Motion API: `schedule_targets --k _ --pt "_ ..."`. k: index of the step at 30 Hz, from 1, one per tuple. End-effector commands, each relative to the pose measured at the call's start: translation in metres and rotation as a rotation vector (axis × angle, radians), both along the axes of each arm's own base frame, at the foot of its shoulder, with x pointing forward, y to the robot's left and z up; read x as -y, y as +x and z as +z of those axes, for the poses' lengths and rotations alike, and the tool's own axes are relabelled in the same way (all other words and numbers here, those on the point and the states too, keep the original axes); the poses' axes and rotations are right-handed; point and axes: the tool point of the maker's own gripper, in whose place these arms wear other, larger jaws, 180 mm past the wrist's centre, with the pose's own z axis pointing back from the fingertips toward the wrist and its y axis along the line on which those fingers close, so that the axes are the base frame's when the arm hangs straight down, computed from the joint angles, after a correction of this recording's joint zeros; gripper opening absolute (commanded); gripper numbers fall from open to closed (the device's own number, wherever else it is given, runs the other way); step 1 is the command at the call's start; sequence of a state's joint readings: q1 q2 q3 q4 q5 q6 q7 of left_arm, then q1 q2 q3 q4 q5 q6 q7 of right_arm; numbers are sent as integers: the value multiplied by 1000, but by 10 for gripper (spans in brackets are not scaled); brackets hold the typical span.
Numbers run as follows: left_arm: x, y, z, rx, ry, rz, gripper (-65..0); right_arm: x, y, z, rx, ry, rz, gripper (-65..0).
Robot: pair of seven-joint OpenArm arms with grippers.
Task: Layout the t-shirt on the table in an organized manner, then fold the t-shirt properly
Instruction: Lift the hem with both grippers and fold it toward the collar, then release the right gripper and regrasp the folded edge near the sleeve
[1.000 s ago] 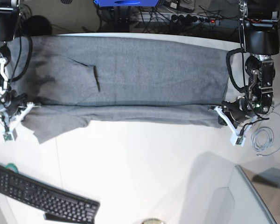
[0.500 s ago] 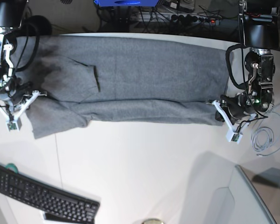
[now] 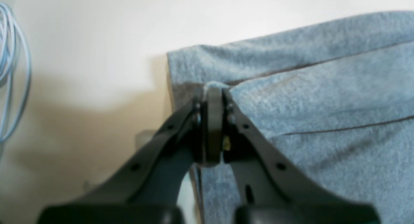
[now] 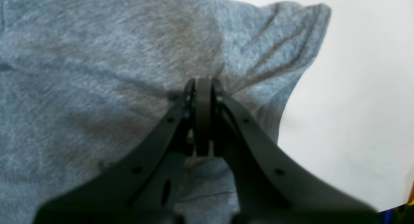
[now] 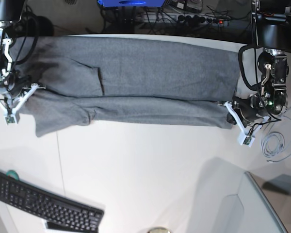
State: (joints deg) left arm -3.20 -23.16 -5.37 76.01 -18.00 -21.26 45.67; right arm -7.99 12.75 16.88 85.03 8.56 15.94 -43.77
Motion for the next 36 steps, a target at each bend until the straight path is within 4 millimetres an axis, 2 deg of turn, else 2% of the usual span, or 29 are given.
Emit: schedule_targets --k 1,6,11,20,24,26,28,30,32,33,36 --pt "-6 7 11 38 12 -3 -650 7 10 11 39 -23 3 -650" --pt "-7 5 8 29 17 -2 -650 8 9 10 33 -22 2 -650" --pt "-5 2 5 18 19 -9 -650 10 -2 -8 -19 -7 -15 -650" --pt "-5 -14 -7 -23 19 -11 -650 12 -4 -16 -26 2 -23 -641" --pt "-3 -22 -12 -36 16 -15 -650 10 2 -5 10 -5 -16 -519" --pt "-2 -24 -14 -42 14 -13 -650 1 7 4 45 1 -6 -443" --pt "-3 -24 -15 -45 14 -11 -650 -1 17 23 118 3 -26 -383" --pt "-2 -29 -17 -51 15 -13 -650 -4 30 42 187 12 -43 -359" --pt "-2 -30 -17 -53 15 -13 -650 -5 53 59 243 13 -41 -353" --pt "-2 -30 -18 -54 14 -13 -650 -5 64 61 254 22 -45 -342" --pt "-2 -31 -18 -55 15 -12 -650 -2 98 50 232 78 -83 -315"
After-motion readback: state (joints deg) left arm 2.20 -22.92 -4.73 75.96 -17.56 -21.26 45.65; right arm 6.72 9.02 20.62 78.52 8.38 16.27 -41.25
